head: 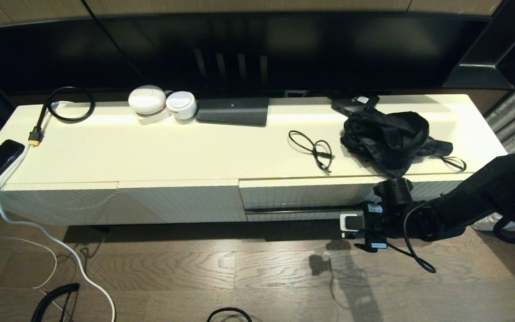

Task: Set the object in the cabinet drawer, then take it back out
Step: Open the drawer

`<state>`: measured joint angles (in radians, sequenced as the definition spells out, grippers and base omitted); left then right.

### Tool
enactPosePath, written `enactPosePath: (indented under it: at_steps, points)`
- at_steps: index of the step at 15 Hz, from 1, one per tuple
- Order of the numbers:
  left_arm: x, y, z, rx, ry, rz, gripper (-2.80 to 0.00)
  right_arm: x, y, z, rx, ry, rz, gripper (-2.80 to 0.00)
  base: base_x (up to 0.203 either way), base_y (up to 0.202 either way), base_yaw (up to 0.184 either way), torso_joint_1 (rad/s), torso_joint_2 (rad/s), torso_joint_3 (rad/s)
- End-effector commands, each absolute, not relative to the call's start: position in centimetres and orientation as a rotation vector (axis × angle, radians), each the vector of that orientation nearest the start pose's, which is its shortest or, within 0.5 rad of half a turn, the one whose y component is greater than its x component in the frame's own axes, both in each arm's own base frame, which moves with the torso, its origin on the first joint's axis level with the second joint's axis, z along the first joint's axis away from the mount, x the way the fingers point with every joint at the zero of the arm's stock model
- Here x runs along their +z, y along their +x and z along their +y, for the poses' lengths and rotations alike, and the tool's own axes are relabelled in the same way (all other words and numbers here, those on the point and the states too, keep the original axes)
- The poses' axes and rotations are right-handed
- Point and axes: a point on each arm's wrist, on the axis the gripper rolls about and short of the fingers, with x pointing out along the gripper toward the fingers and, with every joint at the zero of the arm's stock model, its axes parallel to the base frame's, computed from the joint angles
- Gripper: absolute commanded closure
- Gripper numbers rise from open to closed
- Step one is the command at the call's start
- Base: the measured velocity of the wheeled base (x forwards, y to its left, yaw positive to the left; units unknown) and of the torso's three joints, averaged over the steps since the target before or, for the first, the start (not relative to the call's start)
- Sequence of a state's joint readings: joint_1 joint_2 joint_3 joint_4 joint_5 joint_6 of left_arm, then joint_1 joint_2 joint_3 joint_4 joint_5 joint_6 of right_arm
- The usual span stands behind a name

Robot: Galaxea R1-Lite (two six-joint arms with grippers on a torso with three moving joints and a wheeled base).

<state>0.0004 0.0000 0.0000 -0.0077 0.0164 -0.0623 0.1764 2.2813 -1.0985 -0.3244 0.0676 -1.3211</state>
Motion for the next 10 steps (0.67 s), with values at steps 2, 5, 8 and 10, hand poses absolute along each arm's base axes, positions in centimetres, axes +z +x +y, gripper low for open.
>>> enactPosePath:
  at_steps: [2, 5, 8, 10]
  points:
    - [7.6, -2.3, 0.0, 0.018, -0.063, -0.008, 0.0, 0.9, 38.6, 7.1, 0.785, -1.275, 0.601, -2.8, 0.0, 0.0, 0.0, 0.0, 0.0, 0.0]
    - [7.6, -2.3, 0.0, 0.017, -0.063, -0.008, 0.0, 0.5, 38.0, 7.0, 0.793, -1.271, 0.614, -2.8, 0.0, 0.0, 0.0, 0.0, 0.0, 0.0]
    - [7.6, -2.3, 0.0, 0.017, -0.063, -0.008, 0.0, 1.3, 36.2, 6.7, 0.804, -1.269, 0.626, -2.8, 0.0, 0.0, 0.0, 0.0, 0.0, 0.0]
    - [7.6, -2.3, 0.0, 0.018, -0.063, -0.008, 0.0, 2.5, 35.2, 6.5, 0.792, -1.27, 0.61, -2.8, 0.0, 0.0, 0.0, 0.0, 0.0, 0.0]
